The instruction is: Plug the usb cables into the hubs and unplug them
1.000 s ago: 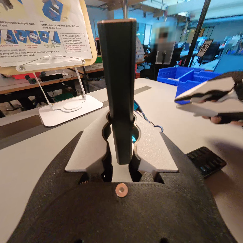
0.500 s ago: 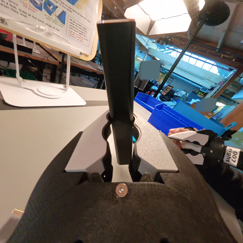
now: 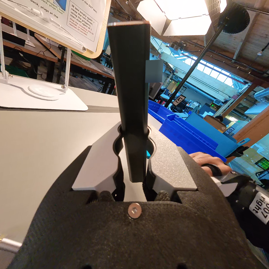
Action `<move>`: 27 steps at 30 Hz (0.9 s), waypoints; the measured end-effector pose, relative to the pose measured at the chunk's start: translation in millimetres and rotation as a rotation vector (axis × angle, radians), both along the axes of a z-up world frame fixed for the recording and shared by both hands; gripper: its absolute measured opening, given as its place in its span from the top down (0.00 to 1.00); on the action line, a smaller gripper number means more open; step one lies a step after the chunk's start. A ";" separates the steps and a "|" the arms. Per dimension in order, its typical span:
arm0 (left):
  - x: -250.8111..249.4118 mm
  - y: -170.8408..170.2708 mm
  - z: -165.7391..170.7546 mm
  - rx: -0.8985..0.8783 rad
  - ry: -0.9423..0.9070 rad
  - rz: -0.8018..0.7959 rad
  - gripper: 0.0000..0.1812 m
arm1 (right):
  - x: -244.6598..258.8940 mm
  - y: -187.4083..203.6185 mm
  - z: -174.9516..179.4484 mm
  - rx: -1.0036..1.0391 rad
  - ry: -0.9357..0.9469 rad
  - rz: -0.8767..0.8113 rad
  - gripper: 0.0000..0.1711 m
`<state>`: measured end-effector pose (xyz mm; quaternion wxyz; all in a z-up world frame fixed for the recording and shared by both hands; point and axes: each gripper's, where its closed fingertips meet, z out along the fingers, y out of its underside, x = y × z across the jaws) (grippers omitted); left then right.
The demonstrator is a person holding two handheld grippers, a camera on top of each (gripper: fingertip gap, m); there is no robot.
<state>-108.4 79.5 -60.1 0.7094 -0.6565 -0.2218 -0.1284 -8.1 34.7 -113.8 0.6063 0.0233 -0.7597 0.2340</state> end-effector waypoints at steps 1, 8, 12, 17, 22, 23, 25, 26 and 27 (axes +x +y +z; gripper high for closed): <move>0.2 0.3 -0.7 -0.002 -0.004 -0.001 0.84 | -0.3 -1.4 -2.7 0.035 0.003 -0.003 0.90; 0.2 -0.2 -0.7 -0.004 -0.015 -0.005 0.85 | -5.0 14.0 -8.6 0.180 0.047 -0.053 0.81; 2.1 0.3 0.0 0.004 -0.033 -0.017 0.85 | -12.1 26.1 -7.9 0.229 0.088 -0.098 0.77; 7.2 2.3 1.4 0.034 -0.086 -0.047 0.85 | -23.5 30.6 -6.0 0.298 0.177 -0.148 0.76; 11.2 4.2 0.7 0.050 -0.126 -0.073 0.84 | -32.1 28.5 14.4 0.289 0.322 -0.194 0.88; 11.6 4.5 0.4 0.050 -0.129 -0.075 0.85 | -32.5 27.8 18.9 0.270 0.345 -0.200 0.93; 11.6 4.7 -0.5 0.042 -0.120 -0.071 0.85 | -31.7 28.0 27.5 0.203 0.366 -0.204 0.98; 11.3 4.6 -0.7 0.035 -0.112 -0.066 0.84 | -31.1 28.7 30.3 0.159 0.353 -0.200 0.99; 10.8 4.4 -0.7 0.027 -0.100 -0.059 0.84 | -30.6 29.5 32.5 0.110 0.332 -0.195 0.99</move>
